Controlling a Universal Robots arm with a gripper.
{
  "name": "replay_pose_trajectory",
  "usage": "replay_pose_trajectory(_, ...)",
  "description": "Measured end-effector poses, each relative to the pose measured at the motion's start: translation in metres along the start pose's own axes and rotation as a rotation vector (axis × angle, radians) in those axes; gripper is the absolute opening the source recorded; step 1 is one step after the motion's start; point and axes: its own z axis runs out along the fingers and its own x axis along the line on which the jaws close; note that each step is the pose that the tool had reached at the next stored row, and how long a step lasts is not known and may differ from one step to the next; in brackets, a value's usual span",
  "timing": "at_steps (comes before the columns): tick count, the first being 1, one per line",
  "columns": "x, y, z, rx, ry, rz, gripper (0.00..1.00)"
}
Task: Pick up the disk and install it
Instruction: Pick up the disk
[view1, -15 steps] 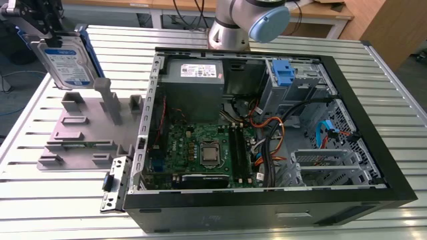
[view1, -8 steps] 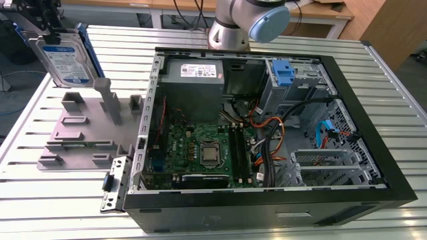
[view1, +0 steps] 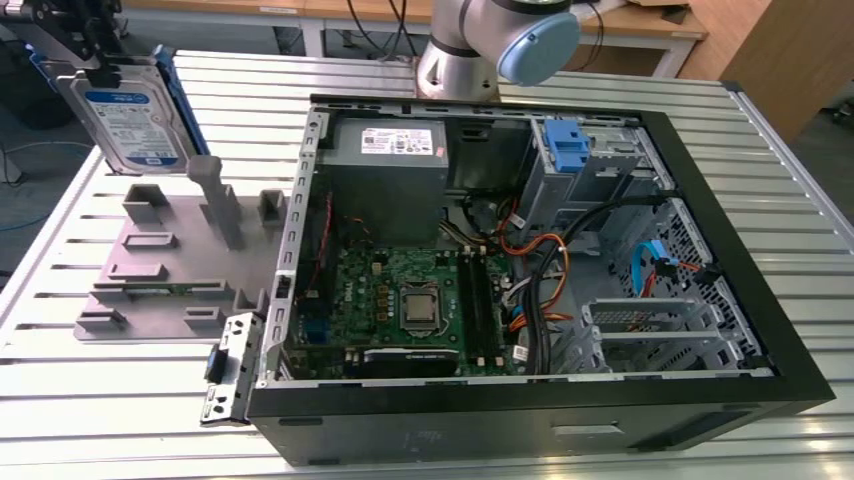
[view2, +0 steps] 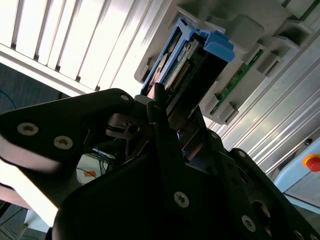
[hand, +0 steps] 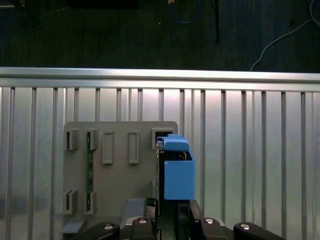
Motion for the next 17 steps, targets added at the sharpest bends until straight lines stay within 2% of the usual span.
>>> replay_pose_trajectory(8,-0.0002,0.0,-0.0042,-0.0001,0.0004,0.0,0.35)
replay_pose_trajectory(13,-0.0005,0.0002,-0.011,0.0,0.0003,0.0,0.35)
replay_pose_trajectory(17,-0.0008,0.0003,-0.0193,0.0001,0.0004,0.0,0.35)
